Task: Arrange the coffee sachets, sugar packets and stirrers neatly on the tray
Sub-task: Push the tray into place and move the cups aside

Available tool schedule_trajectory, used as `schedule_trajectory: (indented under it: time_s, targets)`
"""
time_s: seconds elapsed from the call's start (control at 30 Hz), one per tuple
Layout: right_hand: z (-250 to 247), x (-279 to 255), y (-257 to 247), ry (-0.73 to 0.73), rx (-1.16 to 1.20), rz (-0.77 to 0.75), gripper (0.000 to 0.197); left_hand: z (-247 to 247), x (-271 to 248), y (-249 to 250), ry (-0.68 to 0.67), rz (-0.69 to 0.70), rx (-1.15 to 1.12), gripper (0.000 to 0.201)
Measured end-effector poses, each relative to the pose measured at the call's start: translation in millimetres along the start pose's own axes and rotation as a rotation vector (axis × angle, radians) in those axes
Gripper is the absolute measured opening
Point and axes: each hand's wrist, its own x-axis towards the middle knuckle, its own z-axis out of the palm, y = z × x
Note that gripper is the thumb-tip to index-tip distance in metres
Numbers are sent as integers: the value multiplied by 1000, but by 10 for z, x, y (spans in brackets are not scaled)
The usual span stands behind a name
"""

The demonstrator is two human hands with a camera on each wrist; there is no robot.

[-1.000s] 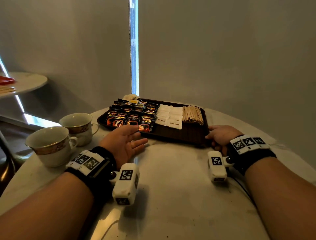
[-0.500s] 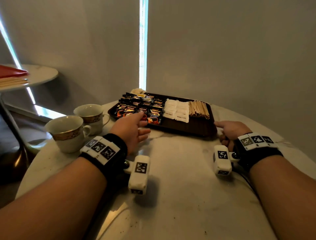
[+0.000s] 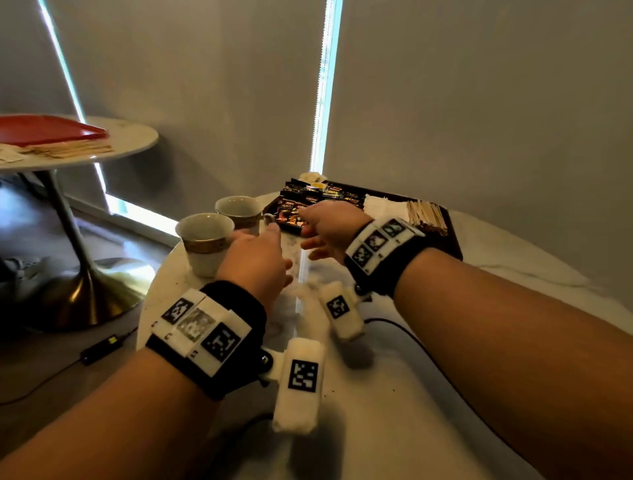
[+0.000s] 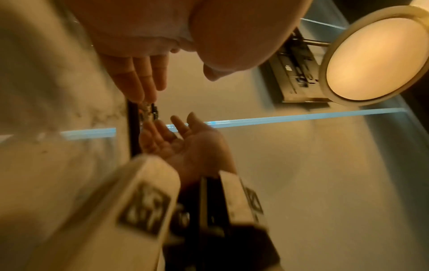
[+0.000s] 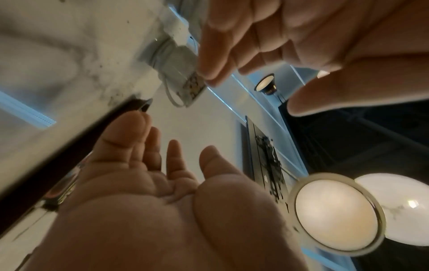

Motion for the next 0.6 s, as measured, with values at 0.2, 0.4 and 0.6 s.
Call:
schedule_trajectory:
  time_s: [0.2,0.4,0.6]
  targets:
    - [393,309,-52,13,-16,178,43,-124,18,-57,-34,-132,-44,31]
    - [468,415,-88,-53,-5,115,38,-184,157,-104,-45,-70,-6,37]
    - [524,475,2,-114,-147,16,37,-198,303,-146,-66,-112,-105,40]
